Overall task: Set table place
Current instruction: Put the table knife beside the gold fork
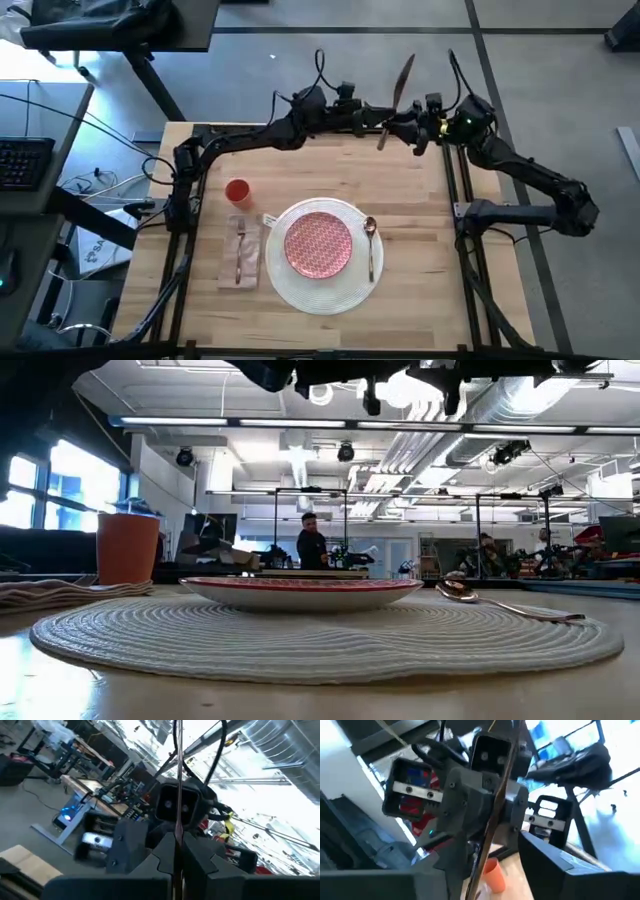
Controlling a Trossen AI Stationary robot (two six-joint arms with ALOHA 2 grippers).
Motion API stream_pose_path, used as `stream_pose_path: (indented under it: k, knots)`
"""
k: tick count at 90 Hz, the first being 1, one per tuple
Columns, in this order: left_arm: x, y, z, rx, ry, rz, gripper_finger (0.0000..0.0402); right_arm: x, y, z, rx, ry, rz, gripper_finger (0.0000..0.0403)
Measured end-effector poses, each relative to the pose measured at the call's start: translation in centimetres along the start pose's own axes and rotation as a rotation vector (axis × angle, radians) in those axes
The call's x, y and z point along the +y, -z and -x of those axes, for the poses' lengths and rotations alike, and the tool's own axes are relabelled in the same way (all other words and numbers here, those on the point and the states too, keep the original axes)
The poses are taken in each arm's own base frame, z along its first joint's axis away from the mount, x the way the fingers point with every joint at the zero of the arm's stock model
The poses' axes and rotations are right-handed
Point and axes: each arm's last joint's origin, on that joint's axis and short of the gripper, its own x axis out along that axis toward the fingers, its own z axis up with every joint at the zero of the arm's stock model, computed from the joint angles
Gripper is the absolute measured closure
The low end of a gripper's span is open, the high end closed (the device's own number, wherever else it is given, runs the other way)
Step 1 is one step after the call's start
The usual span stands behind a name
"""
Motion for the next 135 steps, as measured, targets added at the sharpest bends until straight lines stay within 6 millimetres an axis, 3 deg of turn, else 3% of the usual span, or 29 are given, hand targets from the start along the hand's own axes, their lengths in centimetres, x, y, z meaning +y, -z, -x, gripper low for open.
stream_pose_path:
  k: [24, 35, 45, 69, 83, 102, 124, 135]
  knots:
    - [-0.1, -0.2, 0.0, -0.013, 0.012, -0.025, 0.0401, 0.9, -1.2, 0.0, 0.094, 0.045, 0.024, 0.0391]
    - [-0.2, -0.2, 0.0, -0.024, 0.017, -0.090, 0.0393, 1.5, -2.1, 0.4, 0.137, 0.106, 0.029, 0.0399]
    - [0.2, -0.5, 0.1, -0.022, 0.013, -0.157, 0.0362, 1.5, -2.4, 1.0, 0.190, 0.158, -0.003, 0.0401]
    - [1.4, -3.6, 1.9, 0.058, -0.041, -0.201, 0.0270, 1.0, 0.4, 1.9, 0.435, 0.286, -0.217, 0.0402]
    - [1.1, -5.2, 4.0, 0.193, -0.140, -0.240, 0.0256, 1.0, 5.2, 2.0, 0.561, 0.236, -0.419, 0.0402]
    - [-2.0, -7.8, 7.3, 0.293, -0.203, -0.340, 0.0262, 2.4, 14.1, 3.4, 0.647, 0.338, -0.743, 0.0402]
    - [-4.6, -8.0, 11.2, 0.516, -0.340, -0.451, 0.0264, 6.8, 19.5, 5.0, 0.706, 0.482, -0.924, 0.0403]
    - [-5.3, -7.6, 12.2, 0.587, -0.412, -0.476, 0.0264, 7.8, 22.7, 5.6, 0.722, 0.572, -0.956, 0.0403]
